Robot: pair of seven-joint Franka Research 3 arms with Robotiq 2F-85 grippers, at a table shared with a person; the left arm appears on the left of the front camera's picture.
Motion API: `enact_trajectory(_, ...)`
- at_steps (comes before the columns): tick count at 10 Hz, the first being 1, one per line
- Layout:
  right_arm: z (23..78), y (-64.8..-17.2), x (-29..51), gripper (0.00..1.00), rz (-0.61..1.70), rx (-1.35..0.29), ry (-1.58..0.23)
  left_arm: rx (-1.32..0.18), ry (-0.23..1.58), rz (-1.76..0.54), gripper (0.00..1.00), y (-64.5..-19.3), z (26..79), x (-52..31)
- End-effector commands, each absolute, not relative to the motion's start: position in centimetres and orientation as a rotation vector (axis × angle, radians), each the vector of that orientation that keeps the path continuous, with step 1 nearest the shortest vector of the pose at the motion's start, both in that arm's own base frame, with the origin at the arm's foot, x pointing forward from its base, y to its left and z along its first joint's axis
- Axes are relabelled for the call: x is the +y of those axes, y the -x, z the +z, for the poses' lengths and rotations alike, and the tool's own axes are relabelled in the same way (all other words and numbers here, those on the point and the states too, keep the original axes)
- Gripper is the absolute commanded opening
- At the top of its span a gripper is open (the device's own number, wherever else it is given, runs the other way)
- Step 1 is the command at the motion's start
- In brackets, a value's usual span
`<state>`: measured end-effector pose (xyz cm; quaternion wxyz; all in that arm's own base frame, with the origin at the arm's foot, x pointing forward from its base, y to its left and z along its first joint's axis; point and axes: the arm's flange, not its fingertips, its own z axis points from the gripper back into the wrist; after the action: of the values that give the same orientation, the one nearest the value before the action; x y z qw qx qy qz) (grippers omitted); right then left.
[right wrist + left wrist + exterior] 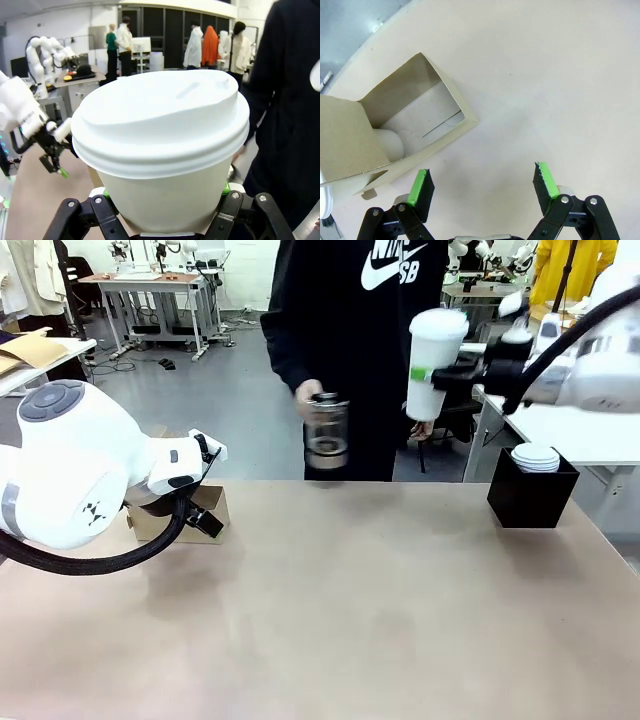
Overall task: Pour a drink into a cup and package it in a carrier.
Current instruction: When a person places the Paper Cup Lid on the 600 ml Paper Cup , lift the 600 ml Paper Cup, then position the Cup Carrier in the center of the table.
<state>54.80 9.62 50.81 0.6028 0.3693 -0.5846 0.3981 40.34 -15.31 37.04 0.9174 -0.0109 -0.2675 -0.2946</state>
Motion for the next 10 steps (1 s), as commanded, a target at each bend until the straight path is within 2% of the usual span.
enact_trajectory(1,54.7,-53.9,9.9,0.80,0.941,-1.336,-0.881,-0.550,0.025,-0.604,1.00,-40.3,37.0,-15.2)
enact_trajectory(3,56.2,-54.3,10.4,0.80,0.915,-1.343,-0.910,-0.550,0.025,-0.604,1.00,-40.3,37.0,-15.2)
enact_trajectory(4,55.6,-53.3,9.9,0.80,0.947,-1.364,-0.864,-0.550,0.025,-0.604,1.00,-40.3,37.0,-15.2)
enact_trajectory(10,55.6,-53.3,9.9,0.80,0.947,-1.364,-0.864,-0.550,0.025,-0.604,1.00,-40.3,37.0,-15.2)
